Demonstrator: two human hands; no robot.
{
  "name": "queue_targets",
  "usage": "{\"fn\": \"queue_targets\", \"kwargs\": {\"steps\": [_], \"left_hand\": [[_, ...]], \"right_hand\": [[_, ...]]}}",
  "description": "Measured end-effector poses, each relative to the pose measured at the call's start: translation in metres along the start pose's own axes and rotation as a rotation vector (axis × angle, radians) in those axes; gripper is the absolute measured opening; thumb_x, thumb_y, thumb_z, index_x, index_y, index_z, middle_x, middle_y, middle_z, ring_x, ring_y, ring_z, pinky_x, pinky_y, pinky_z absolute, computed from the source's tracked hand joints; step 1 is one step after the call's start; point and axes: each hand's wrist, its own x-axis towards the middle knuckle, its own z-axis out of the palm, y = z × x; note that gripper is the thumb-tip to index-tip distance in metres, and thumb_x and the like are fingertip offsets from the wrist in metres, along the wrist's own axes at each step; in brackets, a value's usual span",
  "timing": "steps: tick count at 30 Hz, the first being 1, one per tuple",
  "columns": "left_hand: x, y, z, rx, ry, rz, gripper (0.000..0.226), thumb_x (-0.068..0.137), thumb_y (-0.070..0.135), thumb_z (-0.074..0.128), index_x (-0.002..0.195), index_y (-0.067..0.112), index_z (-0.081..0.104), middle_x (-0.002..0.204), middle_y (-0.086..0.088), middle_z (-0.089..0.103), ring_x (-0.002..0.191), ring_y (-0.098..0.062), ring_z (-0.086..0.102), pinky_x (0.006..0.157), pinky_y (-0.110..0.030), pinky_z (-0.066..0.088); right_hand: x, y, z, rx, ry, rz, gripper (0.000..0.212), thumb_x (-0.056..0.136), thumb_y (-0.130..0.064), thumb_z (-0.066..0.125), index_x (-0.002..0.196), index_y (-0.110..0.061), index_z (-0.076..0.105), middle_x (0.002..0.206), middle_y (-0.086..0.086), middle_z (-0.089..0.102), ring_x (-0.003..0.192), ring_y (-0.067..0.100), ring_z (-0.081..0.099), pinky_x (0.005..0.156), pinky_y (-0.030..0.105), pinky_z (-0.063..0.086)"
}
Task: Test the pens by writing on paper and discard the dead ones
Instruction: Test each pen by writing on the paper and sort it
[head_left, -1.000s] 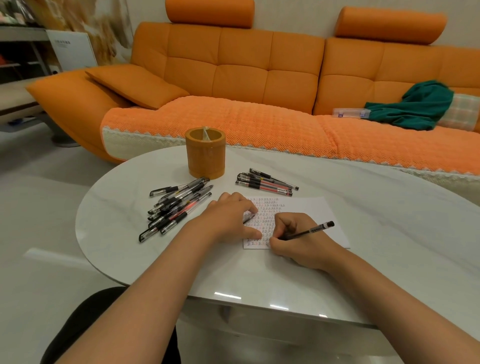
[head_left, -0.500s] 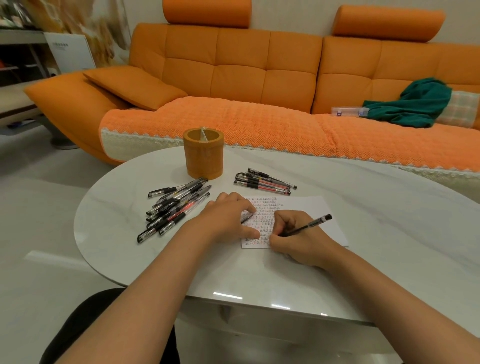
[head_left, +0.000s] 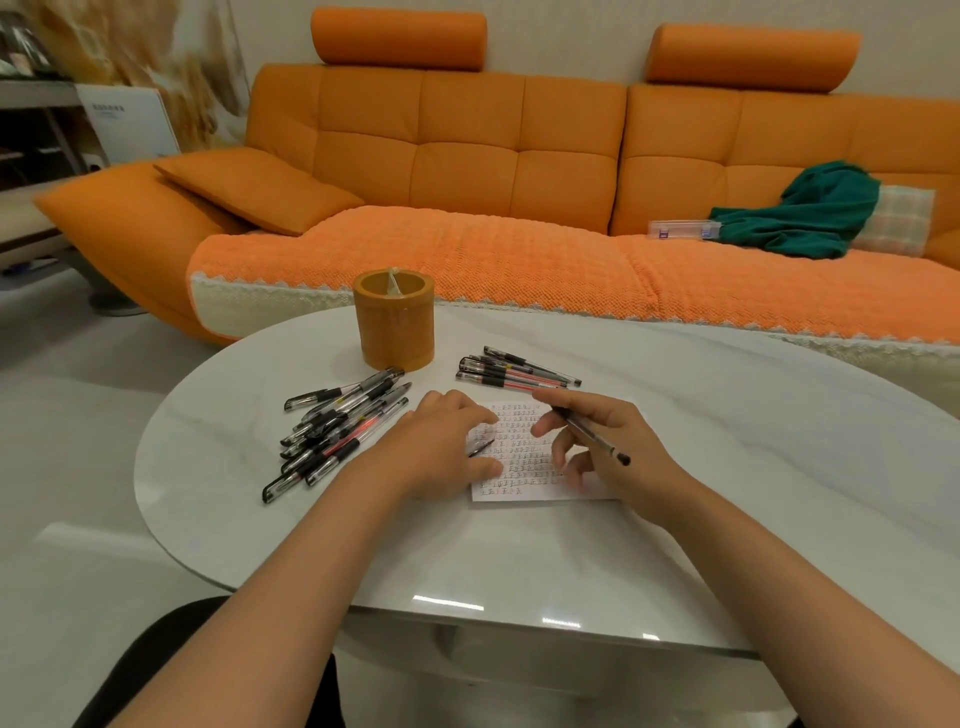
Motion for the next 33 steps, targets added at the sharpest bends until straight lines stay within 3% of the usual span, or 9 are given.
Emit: {"fn": "queue_targets", "kwargs": {"steps": [3, 6, 10, 12, 14, 16, 21, 29, 33], "left_hand": [[0.0, -0.002, -0.004, 0.04, 0.086, -0.027, 0.046, 0.087, 0.052, 0.066, 0.128, 0.037, 0.053, 0.132, 0.011, 0.045, 0.128, -0.011, 0.033, 0.097, -0.035, 0.04], [-0.001, -0.004, -0.006, 0.08, 0.088, -0.057, 0.028, 0.087, 0.051, 0.067, 0.11, 0.037, 0.06, 0.113, 0.012, 0.052, 0.116, -0.011, 0.041, 0.091, -0.034, 0.046], [-0.001, -0.003, -0.006, 0.077, 0.111, -0.06, 0.009, 0.091, 0.041, 0.066, 0.099, 0.04, 0.062, 0.108, 0.012, 0.055, 0.109, -0.008, 0.044, 0.087, -0.031, 0.047], [0.0, -0.002, -0.007, 0.025, 0.136, -0.056, 0.01, 0.09, 0.04, 0.068, 0.097, 0.039, 0.062, 0.105, 0.016, 0.059, 0.101, -0.005, 0.049, 0.082, -0.028, 0.048], [0.0, 0.0, -0.008, -0.064, 0.145, -0.06, 0.012, 0.089, 0.038, 0.071, 0.098, 0.037, 0.062, 0.099, 0.018, 0.063, 0.089, -0.001, 0.055, 0.075, -0.025, 0.049], [0.0, 0.004, -0.008, -0.124, 0.161, -0.051, 0.013, 0.088, 0.037, 0.072, 0.097, 0.037, 0.063, 0.094, 0.02, 0.064, 0.083, 0.002, 0.056, 0.068, -0.024, 0.048], [-0.001, 0.011, -0.006, -0.171, 0.217, -0.008, 0.012, 0.086, 0.038, 0.074, 0.093, 0.039, 0.065, 0.089, 0.024, 0.065, 0.079, 0.0, 0.058, 0.065, -0.026, 0.047], [-0.004, 0.018, 0.0, -0.325, 0.239, 0.038, 0.014, 0.081, 0.036, 0.079, 0.086, 0.038, 0.066, 0.083, 0.02, 0.068, 0.077, -0.002, 0.061, 0.066, -0.025, 0.052], [-0.006, 0.026, 0.004, -0.549, 0.188, 0.046, 0.013, 0.079, 0.029, 0.082, 0.083, 0.028, 0.07, 0.071, 0.015, 0.07, 0.066, 0.001, 0.062, 0.063, -0.023, 0.051]], "right_hand": [[0.005, -0.006, -0.001, 0.14, 0.049, 0.116, 0.046, 0.103, 0.006, 0.031, 0.116, -0.011, 0.072, 0.096, 0.017, 0.068, 0.062, 0.028, 0.062, 0.051, 0.036, 0.054], [0.007, -0.008, -0.002, 0.11, 0.061, 0.146, 0.041, 0.102, 0.006, 0.03, 0.1, -0.005, 0.07, 0.093, 0.016, 0.062, 0.055, 0.026, 0.06, 0.049, 0.035, 0.054], [0.01, -0.005, -0.005, -0.35, 0.109, 0.029, 0.019, 0.1, -0.007, 0.051, 0.103, -0.025, 0.056, 0.099, 0.002, 0.064, 0.054, 0.014, 0.056, 0.051, 0.028, 0.047], [0.01, -0.002, -0.006, -0.674, 0.106, -0.048, 0.024, 0.096, -0.02, 0.062, 0.111, -0.038, 0.057, 0.098, -0.016, 0.063, 0.065, 0.005, 0.058, 0.063, 0.024, 0.048], [0.008, -0.001, -0.005, -0.827, 0.089, -0.074, 0.024, 0.094, -0.025, 0.065, 0.113, -0.042, 0.064, 0.096, -0.026, 0.063, 0.077, 0.001, 0.057, 0.068, 0.02, 0.042], [0.007, -0.002, -0.003, -0.899, 0.082, -0.086, 0.022, 0.095, -0.025, 0.064, 0.111, -0.039, 0.07, 0.102, -0.024, 0.066, 0.086, -0.001, 0.054, 0.071, 0.016, 0.039], [0.007, -0.007, -0.002, -0.975, 0.079, -0.163, 0.022, 0.096, -0.022, 0.061, 0.111, -0.034, 0.073, 0.113, -0.017, 0.07, 0.1, 0.006, 0.06, 0.084, 0.024, 0.045], [0.006, 0.0, 0.001, -0.943, -0.003, -0.196, 0.024, 0.096, -0.023, 0.058, 0.112, -0.035, 0.07, 0.108, -0.019, 0.068, 0.1, 0.003, 0.054, 0.087, 0.027, 0.048], [0.003, 0.003, 0.005, -1.039, -0.059, -0.259, 0.023, 0.087, -0.035, 0.049, 0.099, -0.034, 0.068, 0.082, -0.013, 0.064, 0.082, 0.01, 0.053, 0.073, 0.03, 0.042]]}}
